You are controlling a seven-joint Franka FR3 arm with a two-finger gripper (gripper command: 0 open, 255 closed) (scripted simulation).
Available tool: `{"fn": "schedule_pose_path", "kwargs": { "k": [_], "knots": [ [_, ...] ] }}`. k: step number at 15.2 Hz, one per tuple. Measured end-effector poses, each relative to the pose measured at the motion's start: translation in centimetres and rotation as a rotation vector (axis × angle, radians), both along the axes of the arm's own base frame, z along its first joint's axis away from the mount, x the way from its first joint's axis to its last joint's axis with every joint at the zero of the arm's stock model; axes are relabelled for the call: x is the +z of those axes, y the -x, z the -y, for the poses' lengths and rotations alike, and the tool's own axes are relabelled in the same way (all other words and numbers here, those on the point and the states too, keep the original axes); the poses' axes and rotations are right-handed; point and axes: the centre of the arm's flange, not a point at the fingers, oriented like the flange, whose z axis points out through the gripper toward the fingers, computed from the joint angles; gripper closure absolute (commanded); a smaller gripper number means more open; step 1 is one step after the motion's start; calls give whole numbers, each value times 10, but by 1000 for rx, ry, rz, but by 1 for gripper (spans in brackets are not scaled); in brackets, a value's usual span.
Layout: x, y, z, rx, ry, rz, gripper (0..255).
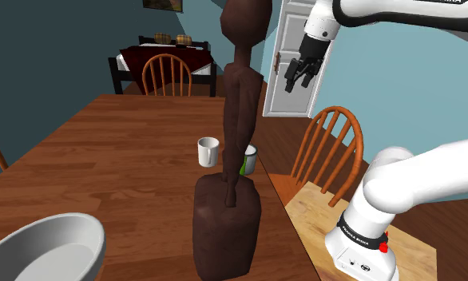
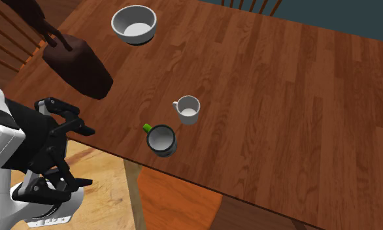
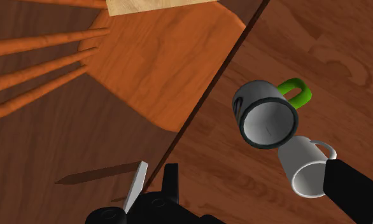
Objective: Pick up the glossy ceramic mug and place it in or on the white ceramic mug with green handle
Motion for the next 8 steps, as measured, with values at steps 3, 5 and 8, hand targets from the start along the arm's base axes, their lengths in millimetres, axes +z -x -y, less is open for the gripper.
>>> {"fn": "schedule_pose_path", "kwargs": {
  "k": [3, 5, 8],
  "knots": [
    [-9, -12, -3, 10, -5, -5, 0],
    [-22, -29, -6, 26, -13, -12, 0],
    [-53, -58, -14, 50, -25, -25, 0]
  ]
}}
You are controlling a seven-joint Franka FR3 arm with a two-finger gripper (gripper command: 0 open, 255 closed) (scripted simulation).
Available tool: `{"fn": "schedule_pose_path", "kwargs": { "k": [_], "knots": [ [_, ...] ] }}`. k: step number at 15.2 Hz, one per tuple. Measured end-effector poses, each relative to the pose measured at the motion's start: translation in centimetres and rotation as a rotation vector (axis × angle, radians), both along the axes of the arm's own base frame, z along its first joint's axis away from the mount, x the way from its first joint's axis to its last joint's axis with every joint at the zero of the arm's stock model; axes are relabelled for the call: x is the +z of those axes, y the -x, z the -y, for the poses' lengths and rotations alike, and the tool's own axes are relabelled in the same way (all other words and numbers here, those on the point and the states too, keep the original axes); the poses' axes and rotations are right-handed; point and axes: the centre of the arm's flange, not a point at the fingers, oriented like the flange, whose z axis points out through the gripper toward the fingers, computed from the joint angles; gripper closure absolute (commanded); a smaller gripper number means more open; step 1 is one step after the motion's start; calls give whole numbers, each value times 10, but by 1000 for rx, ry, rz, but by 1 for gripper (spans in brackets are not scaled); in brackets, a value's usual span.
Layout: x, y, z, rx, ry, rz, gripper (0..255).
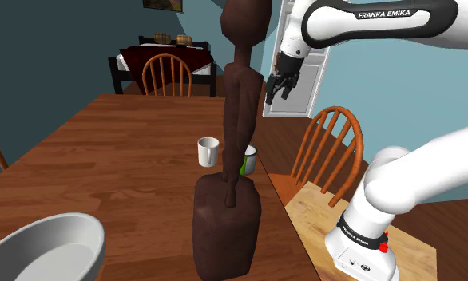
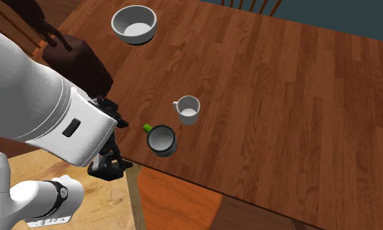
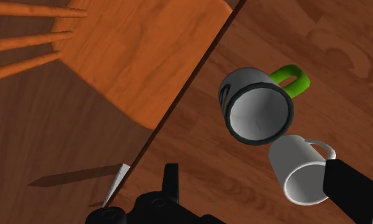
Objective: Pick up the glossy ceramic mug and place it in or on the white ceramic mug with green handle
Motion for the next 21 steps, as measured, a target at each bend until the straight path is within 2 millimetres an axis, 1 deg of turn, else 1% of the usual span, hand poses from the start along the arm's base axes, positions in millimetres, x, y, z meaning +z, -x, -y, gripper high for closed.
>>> {"fn": "schedule_pose_path", "kwargs": {
  "k": [2, 4, 5, 6, 7, 10, 12, 13, 14, 16, 18, 21],
  "knots": [
    [-16, -21, -3, 17, -9, -7, 0],
    [-32, -34, -10, 33, -17, -14, 0],
    [-39, -49, -14, 42, -22, -16, 0],
    [-48, -58, -20, 50, -26, -21, 0],
    [-57, -70, -21, 58, -30, -24, 0],
    [-81, -96, -33, 84, -43, -36, 0],
    [-97, -117, -39, 100, -51, -43, 0],
    [-108, -123, -43, 108, -56, -48, 0],
    [-118, -135, -47, 117, -60, -50, 0],
    [-139, -151, -57, 134, -68, -58, 0],
    [-153, -170, -66, 151, -76, -65, 0],
    [-181, -196, -79, 176, -89, -76, 0]
  ]
}}
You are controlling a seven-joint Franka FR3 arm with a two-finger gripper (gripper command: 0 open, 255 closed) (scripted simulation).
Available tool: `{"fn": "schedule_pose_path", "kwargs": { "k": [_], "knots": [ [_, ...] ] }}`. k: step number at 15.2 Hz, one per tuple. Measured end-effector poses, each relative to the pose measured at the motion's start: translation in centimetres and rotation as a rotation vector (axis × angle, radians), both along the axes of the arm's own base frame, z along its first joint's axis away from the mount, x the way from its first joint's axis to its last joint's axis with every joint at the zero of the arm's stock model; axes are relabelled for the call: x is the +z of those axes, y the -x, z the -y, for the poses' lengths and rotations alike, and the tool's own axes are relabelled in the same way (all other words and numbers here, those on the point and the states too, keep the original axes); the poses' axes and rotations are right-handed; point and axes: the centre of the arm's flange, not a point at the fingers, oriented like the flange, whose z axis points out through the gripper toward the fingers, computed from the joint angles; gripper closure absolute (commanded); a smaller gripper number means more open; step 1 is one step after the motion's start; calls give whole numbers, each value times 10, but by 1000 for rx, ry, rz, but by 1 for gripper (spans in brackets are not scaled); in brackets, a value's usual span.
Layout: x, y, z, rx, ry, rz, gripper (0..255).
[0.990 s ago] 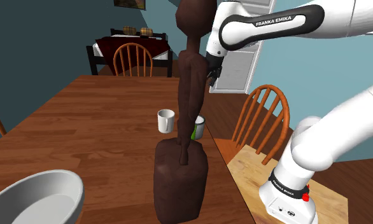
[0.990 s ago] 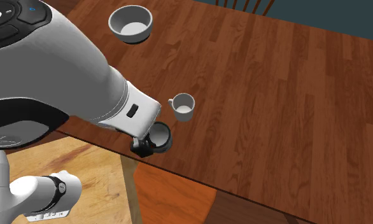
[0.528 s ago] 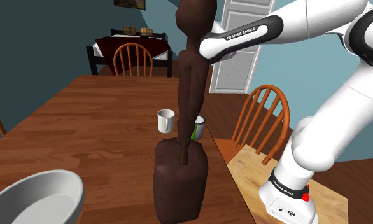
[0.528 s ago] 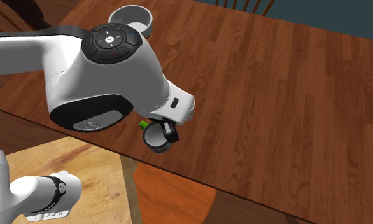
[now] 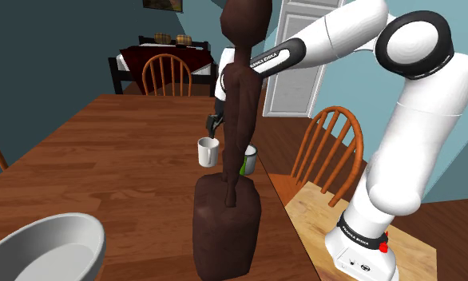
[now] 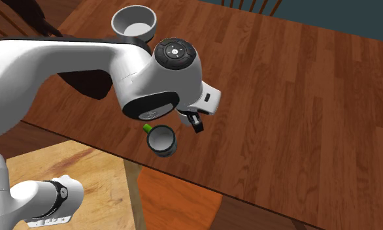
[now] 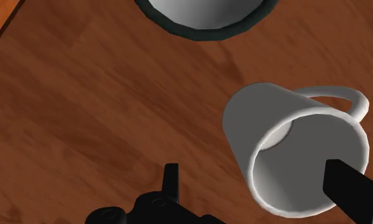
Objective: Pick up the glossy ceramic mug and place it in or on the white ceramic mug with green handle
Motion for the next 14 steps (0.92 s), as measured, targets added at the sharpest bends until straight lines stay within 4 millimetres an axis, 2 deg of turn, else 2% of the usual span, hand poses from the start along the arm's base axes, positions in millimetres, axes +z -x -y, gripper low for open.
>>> {"fn": "schedule_pose_path", "kwargs": {
  "k": [3, 8, 14],
  "knots": [
    [-19, -10, -8, 11, -6, -6, 0],
    [-47, -14, -9, 13, -7, -7, 0],
    [-55, -14, -11, 13, -7, -6, 0]
  ]
}}
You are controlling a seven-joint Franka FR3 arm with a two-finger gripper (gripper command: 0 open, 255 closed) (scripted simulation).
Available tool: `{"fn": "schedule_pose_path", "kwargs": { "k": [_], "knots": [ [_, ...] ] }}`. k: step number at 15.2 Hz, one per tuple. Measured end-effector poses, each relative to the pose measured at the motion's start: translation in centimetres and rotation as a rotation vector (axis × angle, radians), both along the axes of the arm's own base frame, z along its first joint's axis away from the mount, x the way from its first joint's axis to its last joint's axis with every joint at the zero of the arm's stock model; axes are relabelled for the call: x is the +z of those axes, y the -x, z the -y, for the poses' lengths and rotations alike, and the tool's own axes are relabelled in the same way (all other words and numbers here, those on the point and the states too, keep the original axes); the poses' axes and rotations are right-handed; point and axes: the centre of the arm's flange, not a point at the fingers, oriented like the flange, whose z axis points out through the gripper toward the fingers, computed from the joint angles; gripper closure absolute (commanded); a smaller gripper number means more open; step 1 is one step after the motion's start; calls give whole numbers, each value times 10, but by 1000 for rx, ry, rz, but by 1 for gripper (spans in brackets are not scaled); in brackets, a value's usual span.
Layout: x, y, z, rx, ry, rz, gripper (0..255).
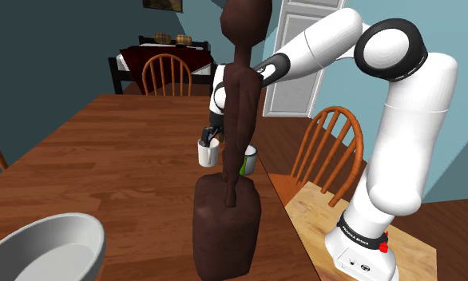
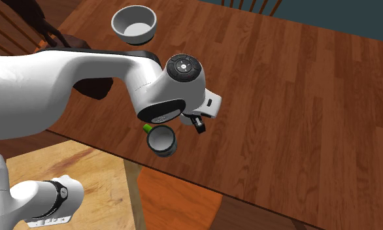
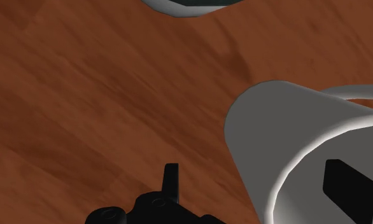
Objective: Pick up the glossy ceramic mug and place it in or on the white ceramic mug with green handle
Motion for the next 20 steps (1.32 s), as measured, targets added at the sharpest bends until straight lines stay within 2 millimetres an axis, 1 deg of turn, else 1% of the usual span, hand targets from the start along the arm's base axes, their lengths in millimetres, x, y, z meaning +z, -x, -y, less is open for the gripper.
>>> {"fn": "schedule_pose_path", "kwargs": {
  "k": [1, 2, 12, 14, 20],
  "knots": [
    [0, 0, 0, 0, 0, 0, 0],
    [0, 0, 0, 0, 0, 0, 255],
    [0, 0, 0, 0, 0, 0, 255],
    [6, -1, 0, 0, 0, 0, 255],
    [35, 0, 0, 0, 0, 0, 255]
  ]
}}
